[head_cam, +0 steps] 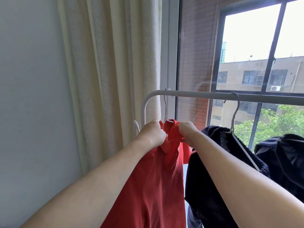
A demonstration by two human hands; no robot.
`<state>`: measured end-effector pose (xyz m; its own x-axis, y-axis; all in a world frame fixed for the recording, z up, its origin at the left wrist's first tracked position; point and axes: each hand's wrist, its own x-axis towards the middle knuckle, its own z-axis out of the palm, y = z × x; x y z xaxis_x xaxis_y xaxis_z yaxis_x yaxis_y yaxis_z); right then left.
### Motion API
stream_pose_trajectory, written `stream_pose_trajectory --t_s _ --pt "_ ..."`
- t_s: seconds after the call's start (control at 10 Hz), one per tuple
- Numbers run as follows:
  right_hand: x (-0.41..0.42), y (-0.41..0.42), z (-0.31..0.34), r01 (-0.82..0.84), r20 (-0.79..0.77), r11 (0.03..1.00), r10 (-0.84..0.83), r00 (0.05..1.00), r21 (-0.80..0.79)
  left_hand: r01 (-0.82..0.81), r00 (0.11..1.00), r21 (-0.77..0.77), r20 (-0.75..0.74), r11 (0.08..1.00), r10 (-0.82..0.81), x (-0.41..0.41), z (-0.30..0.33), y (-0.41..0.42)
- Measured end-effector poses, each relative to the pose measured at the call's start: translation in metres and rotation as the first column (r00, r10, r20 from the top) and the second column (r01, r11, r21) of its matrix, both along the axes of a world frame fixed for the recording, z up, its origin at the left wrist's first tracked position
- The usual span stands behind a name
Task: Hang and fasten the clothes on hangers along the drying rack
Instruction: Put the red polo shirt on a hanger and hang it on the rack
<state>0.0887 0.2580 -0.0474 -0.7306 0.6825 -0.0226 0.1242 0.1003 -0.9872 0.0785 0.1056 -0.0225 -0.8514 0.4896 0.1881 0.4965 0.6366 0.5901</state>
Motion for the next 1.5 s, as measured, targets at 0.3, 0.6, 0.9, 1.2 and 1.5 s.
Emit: stream_pose_trajectory --t_s 0.3,0.6,0.9,1.2,1.5 --pt "0.007 -0.009 -0.01 0.054 -0.023 0.997 -0.055 0.998 -0.047 0.031 0.999 -0.152 -0.035 0.988 -0.036 -0.01 -0.007 -0.016" --pt "0.013 -0.036 -0.079 0.14 -0.044 0.943 -0.16 0.986 -0.301 -0.094 0.983 -0.271 -0.177 0.958 0.047 0.001 -0.054 -0.079" --pt "0.005 -0.09 -0.1 0.158 -0.118 0.884 -0.231 0.966 -0.44 -0.109 0.987 -0.273 -0.141 0.956 0.072 0.013 -0.074 -0.117" --pt "0.003 -0.115 -0.076 0.289 -0.217 0.953 -0.302 0.928 -0.09 0.015 0.986 -0.246 -0.156 0.969 -0.055 -0.004 -0.066 -0.135" --pt "-0.019 -0.114 -0.018 0.104 -0.254 0.965 -0.166 0.953 -0.241 0.159 0.981 -0.327 -0.052 0.932 -0.186 -0.017 -0.049 -0.149"
